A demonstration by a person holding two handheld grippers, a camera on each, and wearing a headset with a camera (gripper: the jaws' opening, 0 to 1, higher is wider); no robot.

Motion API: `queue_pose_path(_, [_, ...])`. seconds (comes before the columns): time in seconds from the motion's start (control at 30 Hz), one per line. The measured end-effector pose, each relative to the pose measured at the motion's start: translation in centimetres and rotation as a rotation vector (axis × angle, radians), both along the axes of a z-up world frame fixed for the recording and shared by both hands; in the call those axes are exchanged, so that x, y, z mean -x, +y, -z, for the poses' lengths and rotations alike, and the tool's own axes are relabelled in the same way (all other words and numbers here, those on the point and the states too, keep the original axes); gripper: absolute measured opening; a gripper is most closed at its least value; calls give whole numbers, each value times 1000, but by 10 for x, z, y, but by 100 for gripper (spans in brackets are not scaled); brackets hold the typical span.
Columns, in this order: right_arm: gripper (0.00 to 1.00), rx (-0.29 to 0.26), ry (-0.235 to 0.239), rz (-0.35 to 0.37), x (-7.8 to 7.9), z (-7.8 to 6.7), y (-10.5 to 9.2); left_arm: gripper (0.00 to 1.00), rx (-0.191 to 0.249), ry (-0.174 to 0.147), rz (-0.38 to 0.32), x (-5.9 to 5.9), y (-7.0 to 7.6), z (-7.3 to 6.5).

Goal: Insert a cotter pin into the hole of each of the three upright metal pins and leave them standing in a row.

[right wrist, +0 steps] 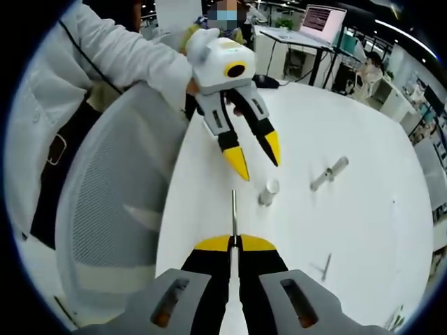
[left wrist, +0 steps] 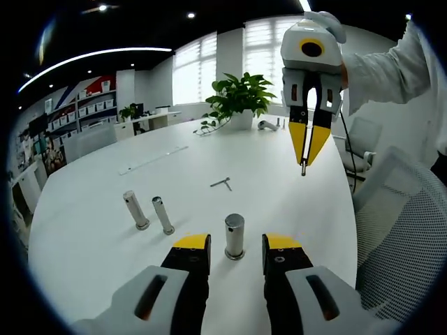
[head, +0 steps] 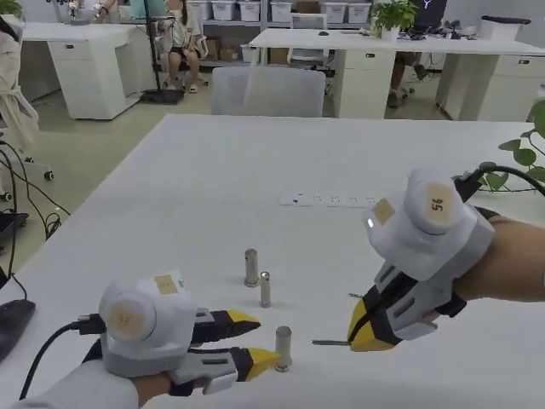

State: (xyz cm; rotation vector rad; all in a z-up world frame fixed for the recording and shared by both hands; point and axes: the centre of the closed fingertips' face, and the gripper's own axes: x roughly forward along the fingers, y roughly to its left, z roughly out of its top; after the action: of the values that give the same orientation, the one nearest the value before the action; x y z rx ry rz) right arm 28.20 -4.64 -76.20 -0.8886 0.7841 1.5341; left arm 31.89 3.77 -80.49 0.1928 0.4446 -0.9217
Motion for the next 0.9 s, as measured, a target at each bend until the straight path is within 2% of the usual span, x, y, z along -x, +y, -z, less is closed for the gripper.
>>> queue_pose_path(0.03, [3, 0, -1, 3, 0, 0, -1, 28, -7, 11, -9, -2, -1, 5])
queue_pose_path(0.1, [3, -2, 0, 10, -2, 0, -3, 28, -15, 12, -24, -5, -2, 10])
queue_pose_path(0.17, [3, -5, -1, 19, -3, -1, -4, 27, -8, 36, -46, -7, -4, 16])
queue_pose_path(0.27, [3, -12, -1, 29, -4, -1, -5, 25, -10, 49, -79, -11, -7, 23])
queue_pose_path(0.37, [3, -11, 0, 37, -4, 0, -8, 22, -9, 45, -94, -11, -12, 27])
queue_pose_path(0.53, [3, -9, 3, 43, -4, 0, -10, 20, -20, 31, -73, -9, -20, 32])
queue_pose_path(0.67, [3, -4, 2, 44, -5, 0, -12, 18, -26, 26, -86, -12, -21, 35])
queue_pose_path(0.73, [3, -2, 3, 44, -5, 0, -12, 17, -39, 11, -105, -15, -20, 36])
queue_pose_path(0.83, [3, 0, 2, 46, -5, 0, -12, 16, -36, 13, -116, -17, -21, 37])
queue_pose_path(0.9, [3, 1, 4, 48, -5, 0, -12, 14, -47, -1, -121, -18, -21, 37])
